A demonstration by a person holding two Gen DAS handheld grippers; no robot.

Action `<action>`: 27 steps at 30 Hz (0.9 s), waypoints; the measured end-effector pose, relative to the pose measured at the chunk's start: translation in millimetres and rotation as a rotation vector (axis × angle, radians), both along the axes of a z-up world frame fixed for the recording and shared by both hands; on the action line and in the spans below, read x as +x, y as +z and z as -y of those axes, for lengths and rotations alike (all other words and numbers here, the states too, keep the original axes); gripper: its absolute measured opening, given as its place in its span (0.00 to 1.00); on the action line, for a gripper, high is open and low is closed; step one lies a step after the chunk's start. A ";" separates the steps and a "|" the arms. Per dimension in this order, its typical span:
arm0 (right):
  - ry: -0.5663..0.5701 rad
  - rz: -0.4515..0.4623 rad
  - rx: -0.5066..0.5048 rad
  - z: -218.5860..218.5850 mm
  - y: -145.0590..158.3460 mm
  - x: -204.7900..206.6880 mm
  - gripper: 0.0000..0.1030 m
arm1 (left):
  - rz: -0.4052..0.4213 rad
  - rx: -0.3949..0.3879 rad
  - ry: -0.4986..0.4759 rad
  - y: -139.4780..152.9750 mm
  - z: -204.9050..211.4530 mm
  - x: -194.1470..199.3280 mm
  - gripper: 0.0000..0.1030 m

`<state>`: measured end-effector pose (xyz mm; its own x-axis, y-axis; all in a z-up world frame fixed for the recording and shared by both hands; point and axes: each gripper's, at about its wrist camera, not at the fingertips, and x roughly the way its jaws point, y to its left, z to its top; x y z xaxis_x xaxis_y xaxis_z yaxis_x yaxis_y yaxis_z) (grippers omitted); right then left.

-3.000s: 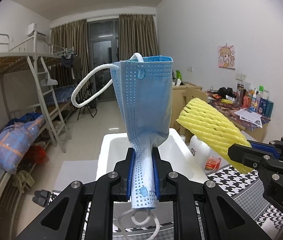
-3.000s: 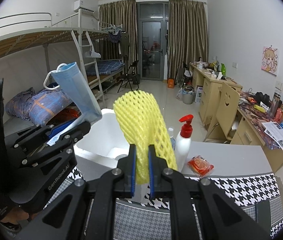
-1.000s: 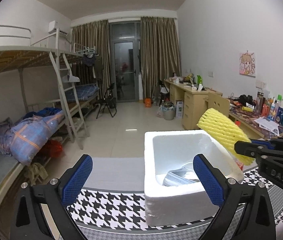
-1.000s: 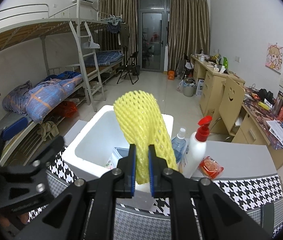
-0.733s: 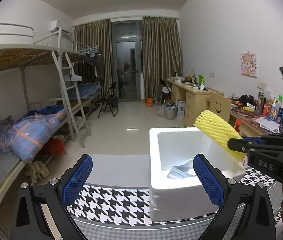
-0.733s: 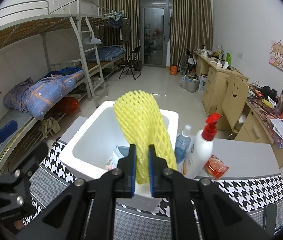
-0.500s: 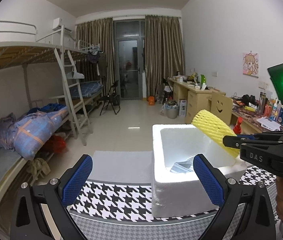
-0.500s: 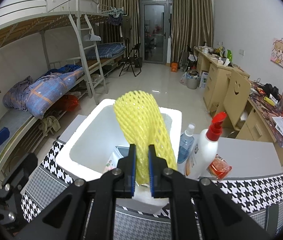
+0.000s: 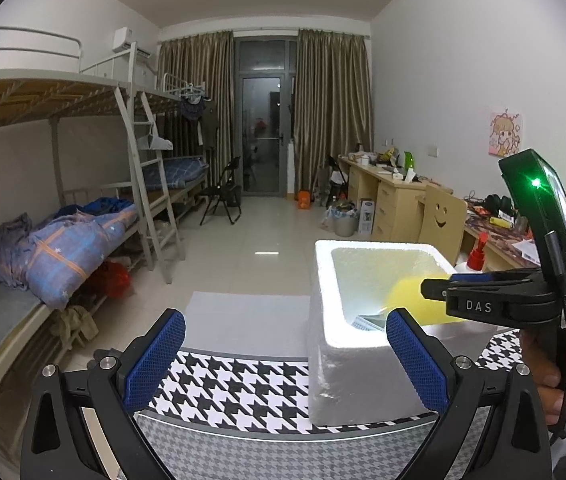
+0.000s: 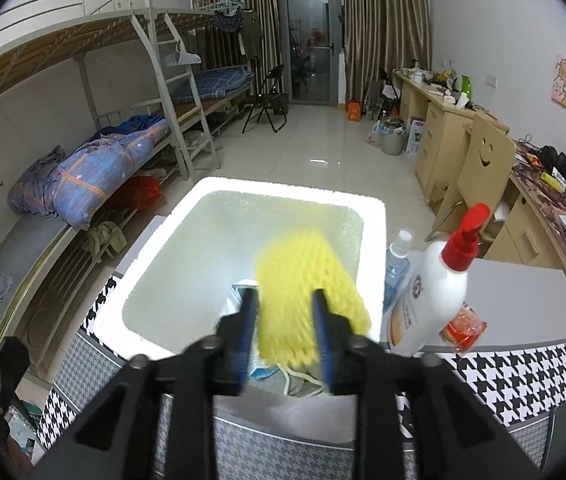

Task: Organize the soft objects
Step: 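Lower the yellow mesh sleeve into the foam box with the right tool, then open the right tool to release the mesh sleeve and lift away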

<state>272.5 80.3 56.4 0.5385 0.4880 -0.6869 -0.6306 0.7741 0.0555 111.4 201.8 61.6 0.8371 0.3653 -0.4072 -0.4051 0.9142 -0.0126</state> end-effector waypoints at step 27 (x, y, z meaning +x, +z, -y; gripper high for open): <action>-0.009 0.020 0.056 15.2 14.1 -1.1 0.74 | -0.002 -0.008 0.003 1.1 -1.9 2.4 0.98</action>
